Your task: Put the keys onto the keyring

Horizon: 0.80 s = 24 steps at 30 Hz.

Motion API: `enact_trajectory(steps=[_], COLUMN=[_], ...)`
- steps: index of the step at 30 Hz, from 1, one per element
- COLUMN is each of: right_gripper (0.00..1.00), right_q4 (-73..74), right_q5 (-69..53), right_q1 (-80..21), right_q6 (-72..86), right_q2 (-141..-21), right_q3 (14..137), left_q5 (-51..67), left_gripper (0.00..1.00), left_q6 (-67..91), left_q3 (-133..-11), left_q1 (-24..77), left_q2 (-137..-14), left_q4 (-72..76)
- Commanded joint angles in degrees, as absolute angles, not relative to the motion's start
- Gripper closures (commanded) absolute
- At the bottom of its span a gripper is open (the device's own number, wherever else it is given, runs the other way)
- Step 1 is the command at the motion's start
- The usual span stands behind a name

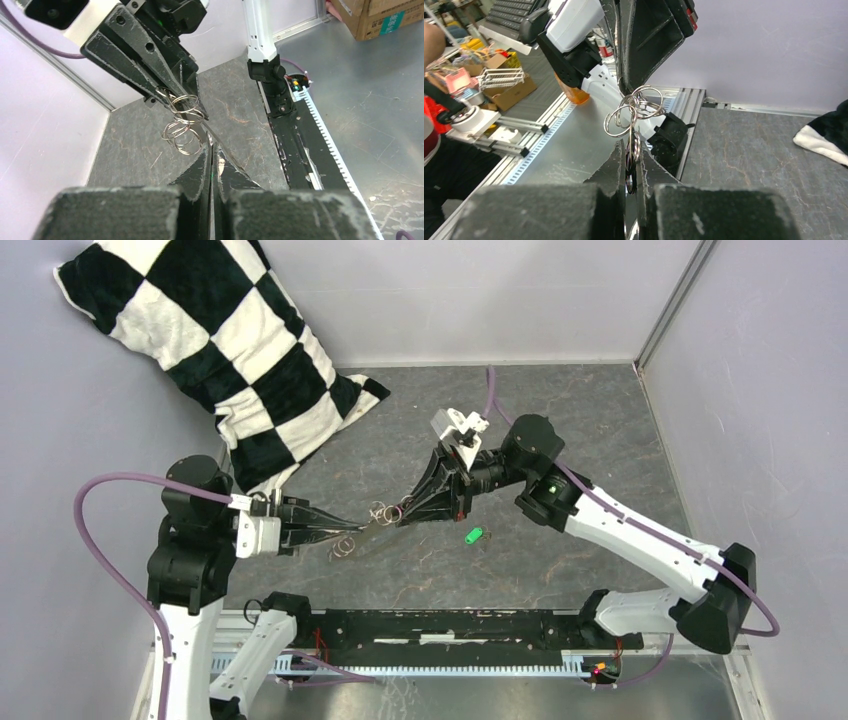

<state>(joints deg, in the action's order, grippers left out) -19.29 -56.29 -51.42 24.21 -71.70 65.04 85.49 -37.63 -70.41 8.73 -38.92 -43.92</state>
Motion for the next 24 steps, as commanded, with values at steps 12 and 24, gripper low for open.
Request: enact_trajectory(steps=[12, 24], right_gripper=[0.99, 0.31], right_q4=[-26.9, -15.7], right_q5=[-68.4, -56.6], right_q1=[-47.0, -46.9], right_q6=[36.2, 33.1], right_q2=[-83.3, -85.4], right_q3=[75.7, 75.6], left_q5=[93.7, 93.6], left_gripper=[0.98, 0.98], left_q6=[-34.6, -34.3], left_q3=[-71.1, -71.9], left_q1=[9.9, 9.9], left_q2=[-36.8, -37.1], left_q4=[-43.7, -43.9])
